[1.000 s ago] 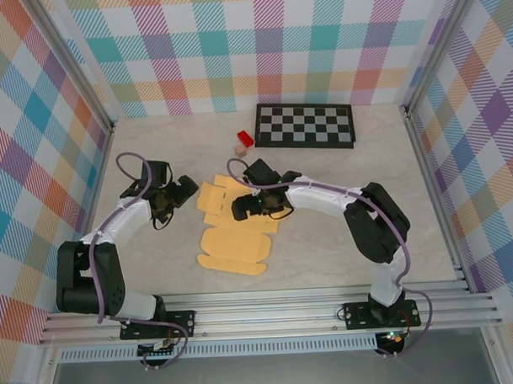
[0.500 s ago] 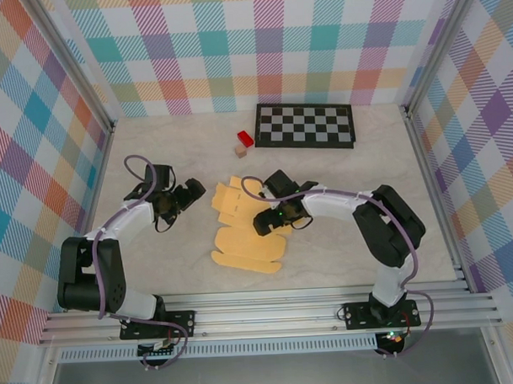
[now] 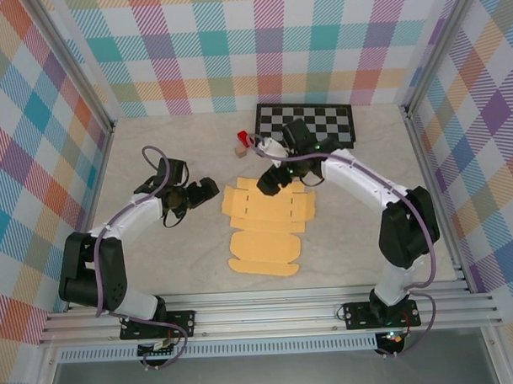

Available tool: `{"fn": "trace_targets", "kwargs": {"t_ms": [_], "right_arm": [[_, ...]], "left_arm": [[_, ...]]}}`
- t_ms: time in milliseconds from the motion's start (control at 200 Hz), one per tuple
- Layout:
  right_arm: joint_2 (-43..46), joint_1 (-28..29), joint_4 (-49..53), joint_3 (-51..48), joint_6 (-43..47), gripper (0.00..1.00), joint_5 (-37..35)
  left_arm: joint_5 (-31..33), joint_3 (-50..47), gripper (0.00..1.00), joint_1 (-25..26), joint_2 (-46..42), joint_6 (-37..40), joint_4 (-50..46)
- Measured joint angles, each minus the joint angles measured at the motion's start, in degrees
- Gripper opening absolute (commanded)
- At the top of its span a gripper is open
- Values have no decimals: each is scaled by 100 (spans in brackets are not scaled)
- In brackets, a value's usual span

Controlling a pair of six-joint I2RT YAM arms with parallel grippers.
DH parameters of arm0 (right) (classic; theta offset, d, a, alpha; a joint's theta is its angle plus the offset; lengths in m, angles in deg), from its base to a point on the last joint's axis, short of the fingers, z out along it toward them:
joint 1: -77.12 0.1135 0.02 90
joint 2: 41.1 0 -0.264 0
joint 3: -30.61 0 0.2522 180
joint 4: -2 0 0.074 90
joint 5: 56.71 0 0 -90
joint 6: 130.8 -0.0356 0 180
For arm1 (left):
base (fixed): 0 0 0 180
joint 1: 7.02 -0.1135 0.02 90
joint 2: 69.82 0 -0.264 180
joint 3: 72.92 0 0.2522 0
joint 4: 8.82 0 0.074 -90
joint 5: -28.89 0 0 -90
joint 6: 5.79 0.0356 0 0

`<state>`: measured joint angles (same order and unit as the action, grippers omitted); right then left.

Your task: Fold the paper box

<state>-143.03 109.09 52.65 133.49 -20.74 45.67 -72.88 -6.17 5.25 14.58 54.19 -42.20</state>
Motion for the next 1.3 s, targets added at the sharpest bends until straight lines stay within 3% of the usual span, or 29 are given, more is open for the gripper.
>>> {"fn": "trace_targets", "kwargs": {"t_ms": [40, 210, 290, 550, 715, 990, 1110, 1300], "right_arm": [[-184, -129, 173, 393, 424, 68, 114], [-1377, -717, 1069, 1910, 1873, 63, 474], [-1998, -863, 1554, 2520, 2361, 54, 470], [-3274, -874, 2634, 3449, 3270, 53, 514], [-3530, -874, 3051, 3713, 3578, 54, 702], [-3753, -918, 3233, 3722, 3790, 49, 697], [-3853, -949, 3250, 3744, 3853, 41, 693], [-4004, -949, 3296, 3751, 3917, 40, 675]], "left_arm": [[48, 22, 97, 0, -15, 31, -22], [225, 13, 97, 7, -170, 92, -127], [243, -2, 97, 9, -221, 94, -120], [232, -170, 97, 9, -229, 94, -74], [214, -223, 97, 33, -227, 94, -9], [179, -229, 97, 96, -205, 94, 28], [177, -229, 97, 127, -131, 94, 26], [181, -229, 97, 160, -87, 94, 26]]}}
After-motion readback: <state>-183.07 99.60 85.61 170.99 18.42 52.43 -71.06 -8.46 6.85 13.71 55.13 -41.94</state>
